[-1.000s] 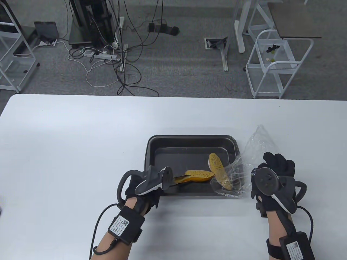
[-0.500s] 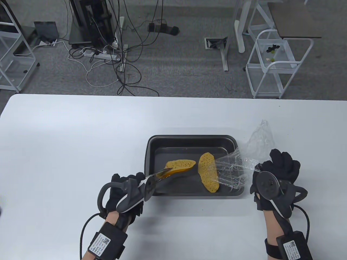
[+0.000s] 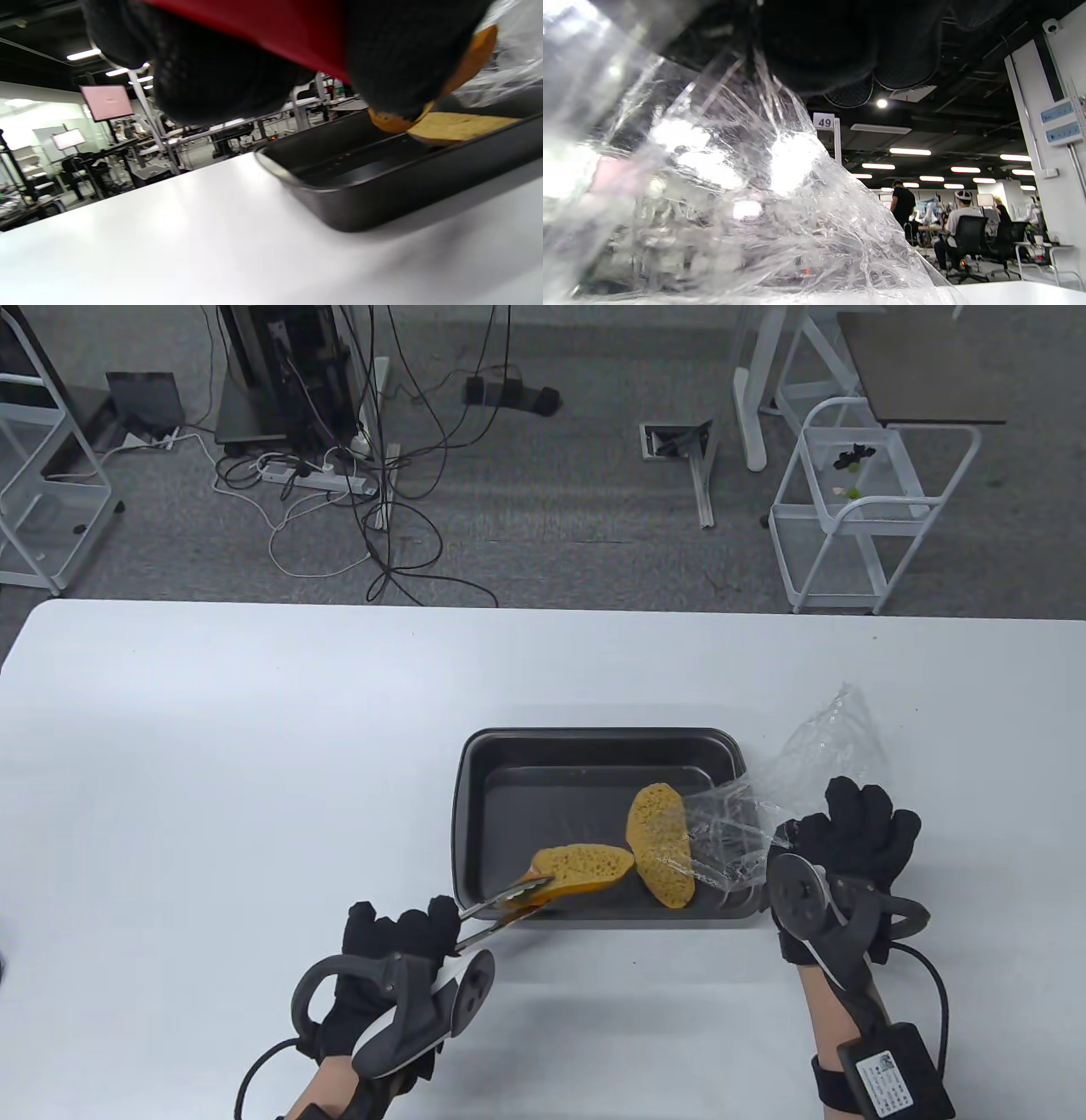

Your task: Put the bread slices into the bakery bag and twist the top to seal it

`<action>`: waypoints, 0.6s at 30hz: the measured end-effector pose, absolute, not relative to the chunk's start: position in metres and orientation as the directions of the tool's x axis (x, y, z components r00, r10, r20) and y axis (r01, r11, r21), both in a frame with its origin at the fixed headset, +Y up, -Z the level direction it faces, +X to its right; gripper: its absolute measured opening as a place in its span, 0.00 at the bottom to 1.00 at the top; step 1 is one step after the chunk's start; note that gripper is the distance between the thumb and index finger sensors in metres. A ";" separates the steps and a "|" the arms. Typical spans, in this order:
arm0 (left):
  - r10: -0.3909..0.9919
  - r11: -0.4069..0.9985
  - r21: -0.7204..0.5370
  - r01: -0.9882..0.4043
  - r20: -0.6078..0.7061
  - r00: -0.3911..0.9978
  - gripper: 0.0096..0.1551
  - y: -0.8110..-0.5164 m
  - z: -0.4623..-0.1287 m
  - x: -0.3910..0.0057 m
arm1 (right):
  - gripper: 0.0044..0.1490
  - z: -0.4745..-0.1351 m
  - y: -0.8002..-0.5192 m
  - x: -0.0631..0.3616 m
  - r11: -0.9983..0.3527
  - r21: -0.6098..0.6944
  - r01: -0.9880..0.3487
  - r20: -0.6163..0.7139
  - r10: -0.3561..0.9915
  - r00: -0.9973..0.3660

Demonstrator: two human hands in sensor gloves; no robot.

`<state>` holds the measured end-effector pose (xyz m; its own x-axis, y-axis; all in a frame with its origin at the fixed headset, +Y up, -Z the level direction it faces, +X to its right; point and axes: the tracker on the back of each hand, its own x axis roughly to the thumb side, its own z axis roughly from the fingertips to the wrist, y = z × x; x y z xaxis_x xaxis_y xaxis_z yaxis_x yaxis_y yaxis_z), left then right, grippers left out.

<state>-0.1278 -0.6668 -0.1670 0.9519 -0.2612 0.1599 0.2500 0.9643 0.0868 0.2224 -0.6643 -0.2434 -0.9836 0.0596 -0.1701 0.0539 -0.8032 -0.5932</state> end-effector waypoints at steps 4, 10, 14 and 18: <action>-0.209 0.978 0.019 0.209 0.198 0.958 0.42 -0.658 -0.165 -0.106 | 0.26 -0.239 -0.664 0.212 -0.776 -0.628 0.054 -0.138 0.043 -0.989; -0.165 0.978 -0.094 0.187 0.207 0.964 0.42 -0.645 -0.181 -0.070 | 0.27 -0.233 -0.664 0.197 -0.751 -0.659 0.041 -0.087 0.022 -0.996; -0.135 0.971 -0.172 0.164 0.170 0.976 0.43 -0.642 -0.195 -0.052 | 0.26 -0.230 -0.663 0.188 -0.750 -0.661 0.024 -0.046 0.008 -0.999; -0.083 0.970 -0.212 0.117 0.163 0.983 0.43 -0.642 -0.209 -0.037 | 0.27 -0.227 -0.662 0.175 -0.769 -0.639 -0.001 0.028 -0.022 -0.999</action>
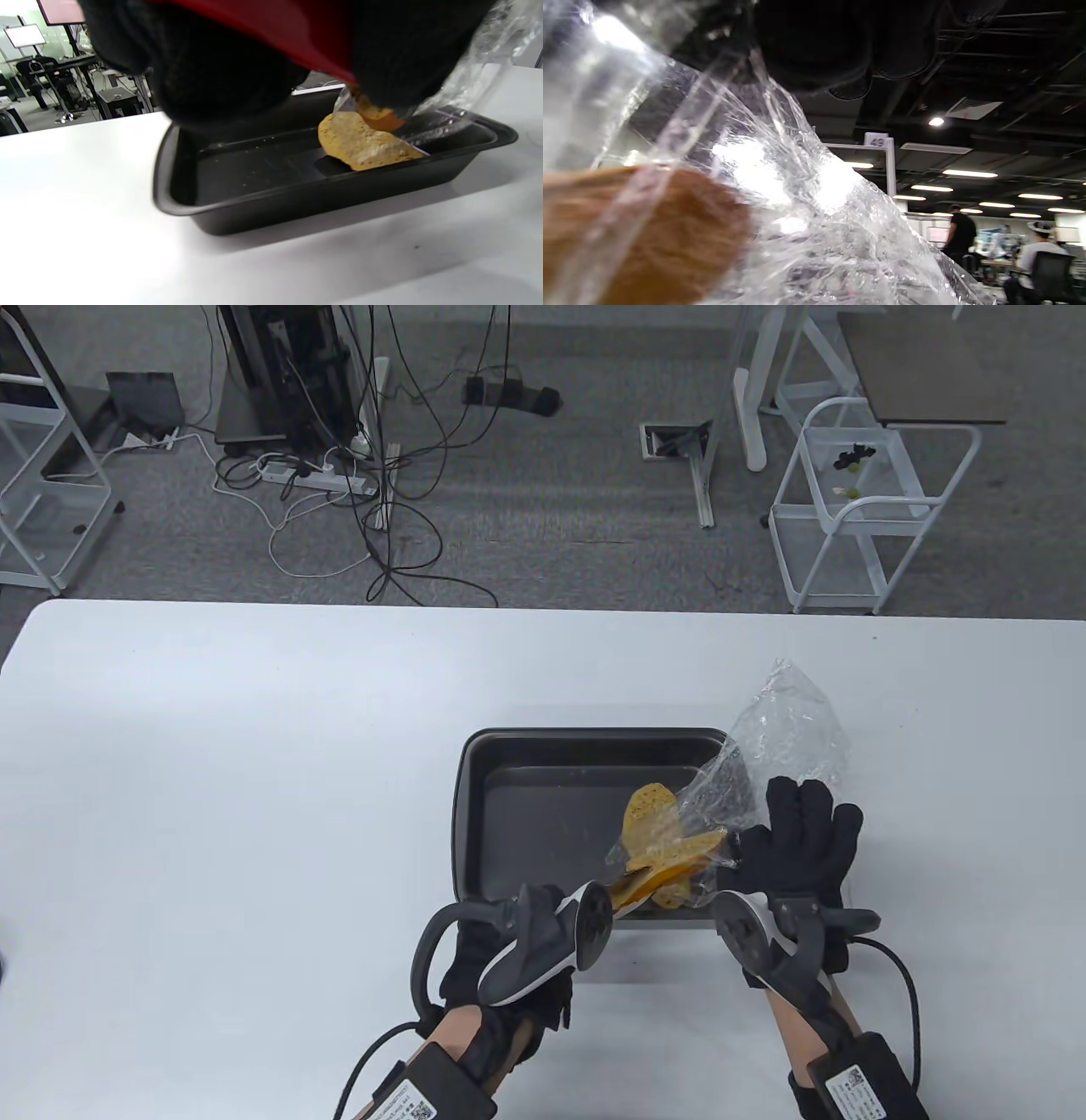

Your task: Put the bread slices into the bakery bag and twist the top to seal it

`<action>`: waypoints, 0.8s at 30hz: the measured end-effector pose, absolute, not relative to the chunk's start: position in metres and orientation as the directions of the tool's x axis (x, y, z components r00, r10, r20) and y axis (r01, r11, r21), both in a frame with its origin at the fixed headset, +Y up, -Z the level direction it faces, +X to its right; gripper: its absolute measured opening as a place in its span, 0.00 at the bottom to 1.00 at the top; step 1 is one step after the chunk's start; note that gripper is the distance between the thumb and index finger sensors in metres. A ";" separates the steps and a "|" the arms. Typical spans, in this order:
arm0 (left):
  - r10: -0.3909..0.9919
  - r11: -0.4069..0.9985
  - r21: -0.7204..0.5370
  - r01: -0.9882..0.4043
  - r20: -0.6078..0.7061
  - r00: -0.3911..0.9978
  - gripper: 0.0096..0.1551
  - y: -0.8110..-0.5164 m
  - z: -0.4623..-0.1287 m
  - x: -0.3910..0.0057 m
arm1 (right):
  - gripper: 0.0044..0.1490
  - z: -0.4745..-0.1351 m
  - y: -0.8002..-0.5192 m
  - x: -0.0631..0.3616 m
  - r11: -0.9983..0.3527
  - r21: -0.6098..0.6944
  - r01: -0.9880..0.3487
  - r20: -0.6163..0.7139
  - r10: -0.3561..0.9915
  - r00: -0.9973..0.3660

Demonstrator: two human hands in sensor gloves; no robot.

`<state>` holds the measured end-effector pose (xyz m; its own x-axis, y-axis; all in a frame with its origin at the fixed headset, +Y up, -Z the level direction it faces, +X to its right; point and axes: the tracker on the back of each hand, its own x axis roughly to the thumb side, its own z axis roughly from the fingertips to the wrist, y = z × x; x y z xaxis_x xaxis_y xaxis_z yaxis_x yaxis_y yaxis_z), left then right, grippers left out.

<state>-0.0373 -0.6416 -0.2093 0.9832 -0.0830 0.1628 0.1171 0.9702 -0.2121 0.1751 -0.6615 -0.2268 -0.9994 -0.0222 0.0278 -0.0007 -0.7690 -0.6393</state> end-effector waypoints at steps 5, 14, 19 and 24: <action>-0.037 0.975 -0.213 0.063 0.125 0.991 0.43 -0.645 -0.218 -0.025 | 0.27 -0.222 -0.658 0.158 -0.824 -0.566 -0.008 0.094 -0.055 -0.994; -0.003 0.993 -0.120 0.018 0.123 0.992 0.43 -0.655 -0.218 -0.010 | 0.27 -0.217 -0.651 0.147 -0.876 -0.433 -0.212 0.258 0.105 -0.960; -0.092 0.996 0.007 0.092 0.143 0.985 0.43 -0.657 -0.213 0.002 | 0.27 -0.221 -0.644 0.154 -0.852 -0.223 -0.474 0.362 0.379 -0.852; -0.235 0.965 0.163 0.206 0.184 0.954 0.44 -0.655 -0.203 0.012 | 0.27 -0.228 -0.644 0.165 -0.775 -0.041 -0.631 0.393 0.568 -0.723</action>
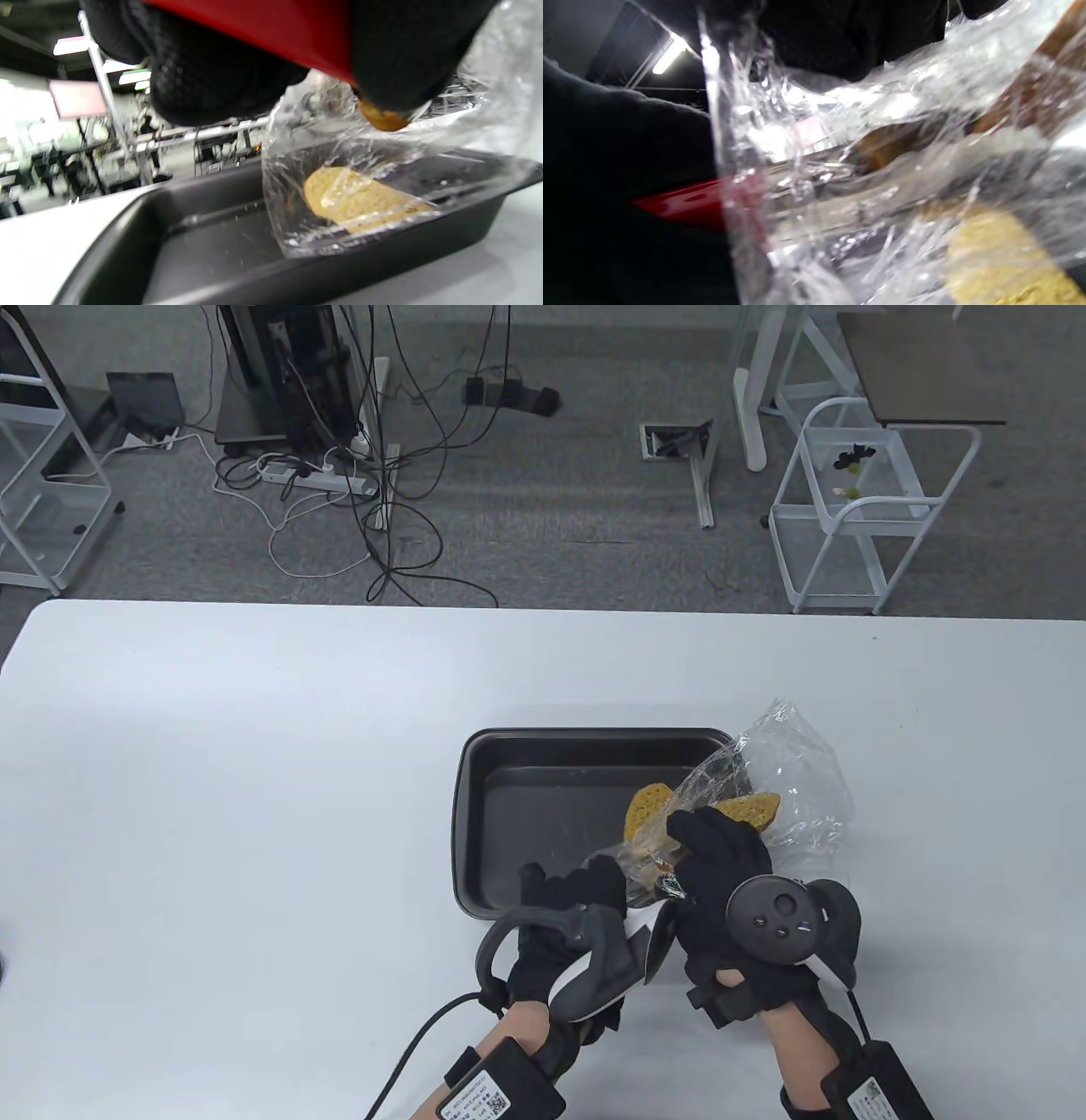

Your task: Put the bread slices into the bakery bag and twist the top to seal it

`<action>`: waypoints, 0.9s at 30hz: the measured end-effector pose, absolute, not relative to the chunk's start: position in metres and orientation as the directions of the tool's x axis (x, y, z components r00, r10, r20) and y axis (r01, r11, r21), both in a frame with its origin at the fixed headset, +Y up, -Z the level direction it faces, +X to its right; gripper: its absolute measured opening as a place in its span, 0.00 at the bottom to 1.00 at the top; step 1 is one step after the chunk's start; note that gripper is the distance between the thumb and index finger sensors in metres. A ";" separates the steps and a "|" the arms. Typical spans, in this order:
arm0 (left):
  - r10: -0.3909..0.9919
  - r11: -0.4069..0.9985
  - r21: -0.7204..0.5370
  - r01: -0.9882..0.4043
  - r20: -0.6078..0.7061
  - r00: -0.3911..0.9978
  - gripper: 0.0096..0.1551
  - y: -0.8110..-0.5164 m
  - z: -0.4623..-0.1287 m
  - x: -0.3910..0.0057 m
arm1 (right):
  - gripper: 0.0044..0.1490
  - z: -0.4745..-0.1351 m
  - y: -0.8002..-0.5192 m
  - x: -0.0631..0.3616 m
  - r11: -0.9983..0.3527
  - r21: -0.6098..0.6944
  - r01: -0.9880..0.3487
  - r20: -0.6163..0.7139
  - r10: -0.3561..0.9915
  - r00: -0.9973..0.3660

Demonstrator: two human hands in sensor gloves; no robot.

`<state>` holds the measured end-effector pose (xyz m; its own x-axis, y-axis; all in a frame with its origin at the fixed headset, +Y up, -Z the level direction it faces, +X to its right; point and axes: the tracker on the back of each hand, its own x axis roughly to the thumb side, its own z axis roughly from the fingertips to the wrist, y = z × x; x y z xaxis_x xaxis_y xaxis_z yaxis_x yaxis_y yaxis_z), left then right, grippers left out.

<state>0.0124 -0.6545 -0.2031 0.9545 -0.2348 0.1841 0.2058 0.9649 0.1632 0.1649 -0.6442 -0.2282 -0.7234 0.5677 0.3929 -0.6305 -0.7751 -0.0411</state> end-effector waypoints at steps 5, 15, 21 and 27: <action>-0.511 0.814 0.418 0.403 0.186 0.839 0.43 -0.662 -0.182 0.023 | 0.27 -0.236 -0.647 0.178 -0.624 0.108 -0.774 0.350 0.753 -0.558; -0.576 0.748 0.500 0.437 0.162 0.801 0.43 -0.659 -0.167 0.035 | 0.28 -0.241 -0.650 0.184 -0.503 0.273 -0.820 0.290 0.856 -0.428; -0.362 0.912 0.291 0.289 0.244 0.900 0.44 -0.648 -0.189 0.040 | 0.28 -0.240 -0.647 0.183 -0.412 0.412 -0.812 0.273 0.907 -0.321; -0.368 0.925 0.198 0.326 0.238 0.899 0.50 -0.648 -0.190 0.046 | 0.28 -0.246 -0.650 0.195 -0.420 0.363 -0.832 0.259 0.903 -0.343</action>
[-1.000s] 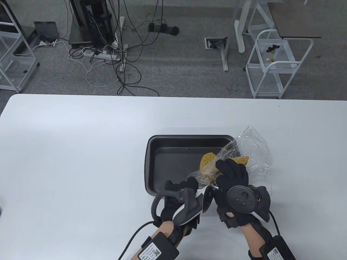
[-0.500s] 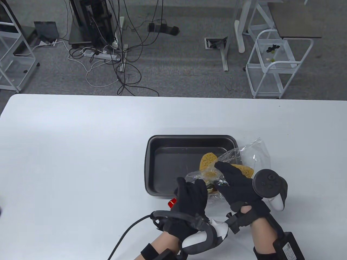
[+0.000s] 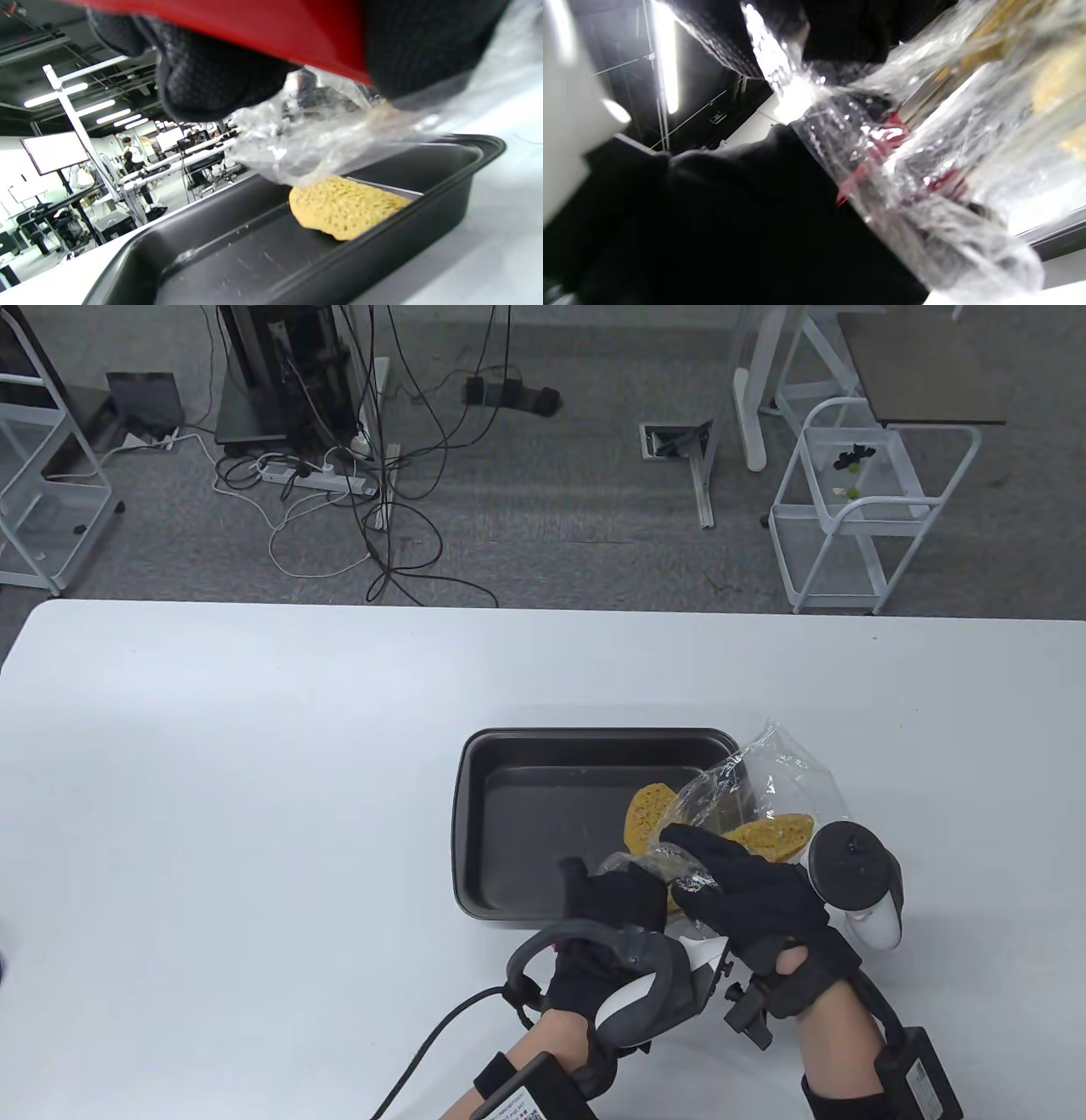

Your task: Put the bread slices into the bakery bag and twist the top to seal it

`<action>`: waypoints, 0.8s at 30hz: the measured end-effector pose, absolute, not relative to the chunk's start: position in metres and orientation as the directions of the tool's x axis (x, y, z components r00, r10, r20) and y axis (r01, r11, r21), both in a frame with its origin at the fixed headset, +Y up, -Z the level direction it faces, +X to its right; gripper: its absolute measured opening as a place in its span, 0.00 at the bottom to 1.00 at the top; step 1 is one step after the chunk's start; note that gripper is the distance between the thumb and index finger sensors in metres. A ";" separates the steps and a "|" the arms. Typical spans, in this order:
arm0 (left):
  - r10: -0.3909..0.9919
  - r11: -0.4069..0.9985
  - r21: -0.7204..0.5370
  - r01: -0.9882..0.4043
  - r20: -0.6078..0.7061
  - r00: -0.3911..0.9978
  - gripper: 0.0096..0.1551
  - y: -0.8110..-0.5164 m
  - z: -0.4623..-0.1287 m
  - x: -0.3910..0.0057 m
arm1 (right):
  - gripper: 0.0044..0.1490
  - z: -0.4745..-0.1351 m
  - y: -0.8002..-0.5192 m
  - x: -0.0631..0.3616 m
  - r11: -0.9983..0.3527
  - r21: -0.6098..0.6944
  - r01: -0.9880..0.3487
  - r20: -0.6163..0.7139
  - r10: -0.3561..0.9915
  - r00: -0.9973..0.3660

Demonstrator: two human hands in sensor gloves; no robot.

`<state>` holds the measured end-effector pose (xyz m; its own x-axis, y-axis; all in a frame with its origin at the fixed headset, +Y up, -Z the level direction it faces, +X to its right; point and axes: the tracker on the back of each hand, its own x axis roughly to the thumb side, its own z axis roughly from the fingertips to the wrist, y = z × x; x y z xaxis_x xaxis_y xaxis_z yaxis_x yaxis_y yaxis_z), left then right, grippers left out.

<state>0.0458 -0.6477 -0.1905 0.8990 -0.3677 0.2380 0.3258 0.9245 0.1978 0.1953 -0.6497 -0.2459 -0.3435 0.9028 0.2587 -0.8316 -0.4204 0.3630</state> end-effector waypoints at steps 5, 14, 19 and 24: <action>-0.409 0.906 0.218 0.362 0.230 0.883 0.52 -0.645 -0.184 0.043 | 0.28 -0.249 -0.650 0.203 -0.453 0.310 -0.836 0.262 0.886 -0.383; -0.456 0.882 0.236 0.408 0.210 0.865 0.53 -0.631 -0.171 0.033 | 0.28 -0.250 -0.650 0.210 -0.453 0.278 -0.847 0.250 0.885 -0.392; -0.480 0.869 0.242 0.432 0.195 0.856 0.54 -0.624 -0.161 0.022 | 0.28 -0.251 -0.650 0.215 -0.441 0.268 -0.857 0.241 0.892 -0.383; -0.476 0.870 0.233 0.434 0.170 0.863 0.55 -0.613 -0.149 0.003 | 0.28 -0.252 -0.650 0.220 -0.439 0.245 -0.865 0.232 0.892 -0.387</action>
